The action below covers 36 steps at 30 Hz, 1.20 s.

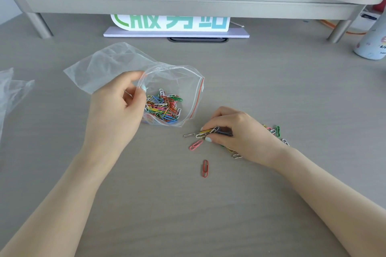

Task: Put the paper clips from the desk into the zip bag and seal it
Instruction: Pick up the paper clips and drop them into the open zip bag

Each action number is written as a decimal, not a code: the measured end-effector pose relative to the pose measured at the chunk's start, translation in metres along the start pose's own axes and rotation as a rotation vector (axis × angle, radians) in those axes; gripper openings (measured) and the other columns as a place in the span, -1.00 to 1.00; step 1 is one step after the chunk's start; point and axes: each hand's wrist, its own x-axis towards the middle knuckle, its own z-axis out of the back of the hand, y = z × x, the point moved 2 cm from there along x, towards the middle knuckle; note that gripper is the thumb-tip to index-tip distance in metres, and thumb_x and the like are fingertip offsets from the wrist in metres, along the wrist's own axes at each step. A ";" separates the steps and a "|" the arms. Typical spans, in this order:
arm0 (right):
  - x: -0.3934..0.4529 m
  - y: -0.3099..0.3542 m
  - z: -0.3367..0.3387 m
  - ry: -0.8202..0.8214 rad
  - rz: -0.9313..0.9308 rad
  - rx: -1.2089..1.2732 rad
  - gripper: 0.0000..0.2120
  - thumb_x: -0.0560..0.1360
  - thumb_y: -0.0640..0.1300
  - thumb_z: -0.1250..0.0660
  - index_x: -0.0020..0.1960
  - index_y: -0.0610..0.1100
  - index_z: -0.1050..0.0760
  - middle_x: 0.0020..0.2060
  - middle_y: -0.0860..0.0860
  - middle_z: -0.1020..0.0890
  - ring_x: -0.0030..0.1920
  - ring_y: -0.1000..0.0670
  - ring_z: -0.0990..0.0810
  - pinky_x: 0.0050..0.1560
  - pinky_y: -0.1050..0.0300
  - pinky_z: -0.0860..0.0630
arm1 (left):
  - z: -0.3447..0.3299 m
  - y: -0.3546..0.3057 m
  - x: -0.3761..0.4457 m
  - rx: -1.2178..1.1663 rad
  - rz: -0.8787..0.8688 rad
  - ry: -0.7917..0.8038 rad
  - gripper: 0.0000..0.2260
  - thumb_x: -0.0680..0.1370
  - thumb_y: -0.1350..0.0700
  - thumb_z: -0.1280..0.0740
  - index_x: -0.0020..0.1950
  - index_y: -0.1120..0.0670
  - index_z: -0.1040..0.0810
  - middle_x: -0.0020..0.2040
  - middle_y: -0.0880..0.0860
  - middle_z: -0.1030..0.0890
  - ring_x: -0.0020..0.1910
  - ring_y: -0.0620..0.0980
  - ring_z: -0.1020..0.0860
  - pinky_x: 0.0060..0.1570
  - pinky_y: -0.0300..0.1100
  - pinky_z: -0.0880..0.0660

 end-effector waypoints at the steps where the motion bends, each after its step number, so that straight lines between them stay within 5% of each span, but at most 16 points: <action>1: 0.000 0.000 0.000 -0.002 0.001 0.010 -0.87 0.46 -0.15 -0.36 -0.05 0.04 -0.60 -0.13 0.14 -0.48 -0.19 0.08 -0.51 -0.08 0.15 -0.48 | 0.000 0.000 0.000 0.001 -0.001 -0.002 -0.70 0.50 0.25 -0.22 0.06 -0.12 -0.56 -0.29 0.00 -0.54 -0.41 -0.12 -0.42 -0.41 -0.47 -0.29; 14: -0.002 0.001 0.004 -0.098 -0.019 0.031 -0.85 0.46 -0.21 -0.35 -0.11 -0.01 -0.65 -0.24 0.06 -0.54 -0.26 0.04 -0.46 -0.27 0.25 -0.37 | -0.001 -0.001 -0.001 0.022 0.004 0.002 -0.73 0.51 0.25 -0.22 0.08 -0.04 -0.57 -0.28 0.01 -0.54 -0.41 -0.16 -0.41 -0.41 -0.47 -0.29; 24: -0.001 -0.003 0.010 -0.179 -0.137 0.215 -0.85 0.46 -0.22 -0.35 -0.13 0.00 -0.65 -0.30 0.16 -0.58 -0.30 0.20 -0.49 -0.27 0.47 -0.33 | -0.001 -0.002 -0.001 0.002 -0.014 0.009 -0.73 0.51 0.26 -0.22 0.08 -0.03 -0.57 -0.33 -0.03 -0.53 -0.42 -0.17 -0.41 -0.38 -0.45 -0.31; 30: 0.009 -0.001 0.017 -0.232 -0.156 0.294 -0.80 0.45 -0.20 -0.37 -0.20 0.11 -0.60 -0.29 0.11 -0.60 -0.37 0.20 -0.43 -0.30 0.45 -0.33 | -0.002 0.001 0.000 -0.012 -0.007 0.022 -0.76 0.52 0.23 -0.23 0.08 -0.03 -0.57 -0.33 0.02 -0.54 -0.44 -0.13 -0.39 -0.42 -0.41 -0.30; 36: 0.022 0.004 0.020 -0.260 -0.164 0.351 -0.81 0.44 -0.16 -0.38 -0.21 0.14 -0.60 -0.35 -0.03 -0.55 -0.32 -0.01 -0.39 -0.24 0.17 -0.33 | -0.003 0.004 0.001 -0.019 0.006 0.028 -0.76 0.52 0.22 -0.23 0.11 -0.02 -0.56 -0.32 -0.02 -0.54 -0.40 -0.08 -0.41 -0.39 -0.36 -0.33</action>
